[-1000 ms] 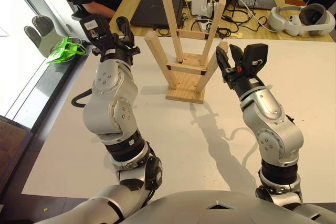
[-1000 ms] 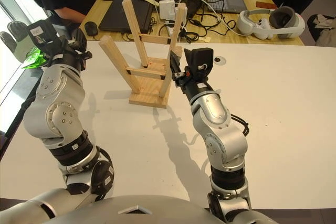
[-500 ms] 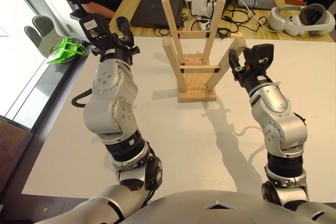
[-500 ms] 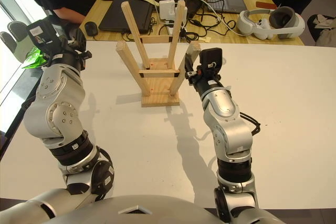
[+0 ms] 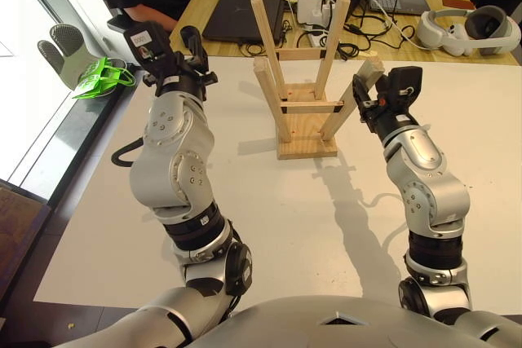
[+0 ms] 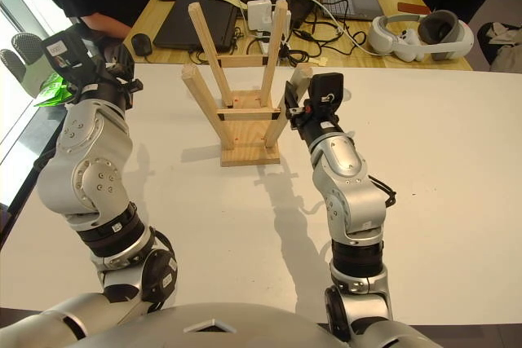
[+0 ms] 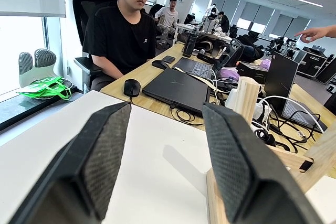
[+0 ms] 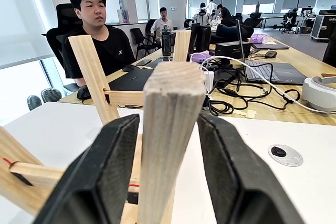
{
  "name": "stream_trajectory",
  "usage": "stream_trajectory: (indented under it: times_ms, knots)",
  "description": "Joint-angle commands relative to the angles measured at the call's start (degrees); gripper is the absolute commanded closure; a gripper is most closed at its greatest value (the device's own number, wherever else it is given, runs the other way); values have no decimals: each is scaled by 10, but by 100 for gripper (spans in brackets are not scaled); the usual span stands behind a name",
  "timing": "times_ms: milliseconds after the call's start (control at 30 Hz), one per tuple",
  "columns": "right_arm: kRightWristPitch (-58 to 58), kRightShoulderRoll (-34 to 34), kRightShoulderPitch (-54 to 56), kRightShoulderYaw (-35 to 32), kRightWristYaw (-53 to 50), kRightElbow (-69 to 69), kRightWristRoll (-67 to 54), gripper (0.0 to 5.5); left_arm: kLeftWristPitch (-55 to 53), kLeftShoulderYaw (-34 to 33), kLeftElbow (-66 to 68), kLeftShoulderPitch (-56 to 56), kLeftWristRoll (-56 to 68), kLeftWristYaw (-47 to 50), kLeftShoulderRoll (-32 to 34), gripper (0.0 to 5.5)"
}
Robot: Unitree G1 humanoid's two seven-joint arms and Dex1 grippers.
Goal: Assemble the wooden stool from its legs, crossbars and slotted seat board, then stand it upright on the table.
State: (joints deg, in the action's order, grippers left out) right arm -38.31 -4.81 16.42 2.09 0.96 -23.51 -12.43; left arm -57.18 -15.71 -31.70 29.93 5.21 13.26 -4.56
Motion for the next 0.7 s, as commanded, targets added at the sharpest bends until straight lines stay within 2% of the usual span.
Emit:
stream_trajectory:
  times_ms: [33,700]
  knots:
    - [1,6,3,-1,-1,-4,5,350,0,1,6,9,2,0,5,301]
    - [-5,16,1,-1,3,-11,11,350,-4,3,1,10,0,4,2,301]
